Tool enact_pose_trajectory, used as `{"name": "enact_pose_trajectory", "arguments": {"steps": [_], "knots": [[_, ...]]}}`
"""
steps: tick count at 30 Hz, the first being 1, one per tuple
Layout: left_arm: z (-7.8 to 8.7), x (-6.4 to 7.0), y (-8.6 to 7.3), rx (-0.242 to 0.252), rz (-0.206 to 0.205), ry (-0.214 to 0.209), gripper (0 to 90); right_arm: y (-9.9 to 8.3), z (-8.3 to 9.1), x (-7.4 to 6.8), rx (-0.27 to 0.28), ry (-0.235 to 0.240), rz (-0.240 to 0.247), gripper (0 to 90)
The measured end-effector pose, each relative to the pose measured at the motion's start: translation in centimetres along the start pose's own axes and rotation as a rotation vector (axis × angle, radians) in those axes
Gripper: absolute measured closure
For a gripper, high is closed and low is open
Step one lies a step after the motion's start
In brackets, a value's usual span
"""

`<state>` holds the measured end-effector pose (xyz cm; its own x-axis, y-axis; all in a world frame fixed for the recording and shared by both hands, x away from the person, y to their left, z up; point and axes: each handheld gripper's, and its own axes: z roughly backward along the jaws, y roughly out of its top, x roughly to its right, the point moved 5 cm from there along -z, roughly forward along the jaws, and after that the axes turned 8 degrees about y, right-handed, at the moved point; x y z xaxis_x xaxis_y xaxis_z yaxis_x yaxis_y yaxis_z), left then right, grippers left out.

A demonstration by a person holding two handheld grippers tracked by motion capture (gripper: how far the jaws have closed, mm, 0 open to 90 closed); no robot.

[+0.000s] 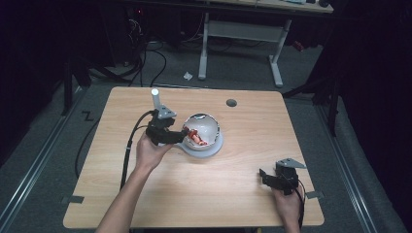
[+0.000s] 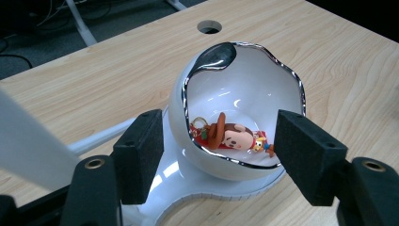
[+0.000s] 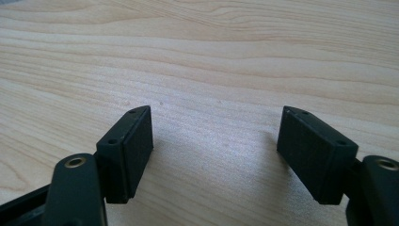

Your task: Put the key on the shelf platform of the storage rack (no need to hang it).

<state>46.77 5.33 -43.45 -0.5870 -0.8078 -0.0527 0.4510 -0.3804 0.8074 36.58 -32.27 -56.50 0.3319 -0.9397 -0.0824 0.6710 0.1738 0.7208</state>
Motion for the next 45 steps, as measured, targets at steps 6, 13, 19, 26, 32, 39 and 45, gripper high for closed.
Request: {"name": "enact_pose_trajectory", "arguments": {"steps": [6, 13, 19, 26, 32, 39, 45], "knots": [[1.2, -0.4, -0.1, 0.017, 0.013, -0.004, 34.1, 0.0, 0.0, 0.0, 0.0, 0.0, 0.0, 27.5], [2.3, -1.0, -0.4, 0.032, 0.027, 0.004, 33.8, 0.0, 0.0, 0.0, 0.0, 0.0, 0.0, 27.5], [3.1, -1.3, -1.1, 0.026, 0.032, 0.013, 33.7, 0.0, 0.0, 0.0, 0.0, 0.0, 0.0, 27.5], [3.9, -1.6, -1.5, 0.026, 0.032, 0.022, 33.6, 0.0, 0.0, 0.0, 0.0, 0.0, 0.0, 27.5], [4.6, -2.0, -1.7, 0.041, 0.043, 0.033, 33.5, 0.0, 0.0, 0.0, 0.0, 0.0, 0.0, 27.5], [5.4, -2.7, -2.1, 0.054, 0.062, 0.045, 33.5, 0.0, 0.0, 0.0, 0.0, 0.0, -0.003, 27.7], [6.0, -3.1, -2.7, 0.048, 0.063, 0.053, 33.5, 0.0, 0.0, 0.0, 0.0, 0.0, -0.001, 27.6]]}}
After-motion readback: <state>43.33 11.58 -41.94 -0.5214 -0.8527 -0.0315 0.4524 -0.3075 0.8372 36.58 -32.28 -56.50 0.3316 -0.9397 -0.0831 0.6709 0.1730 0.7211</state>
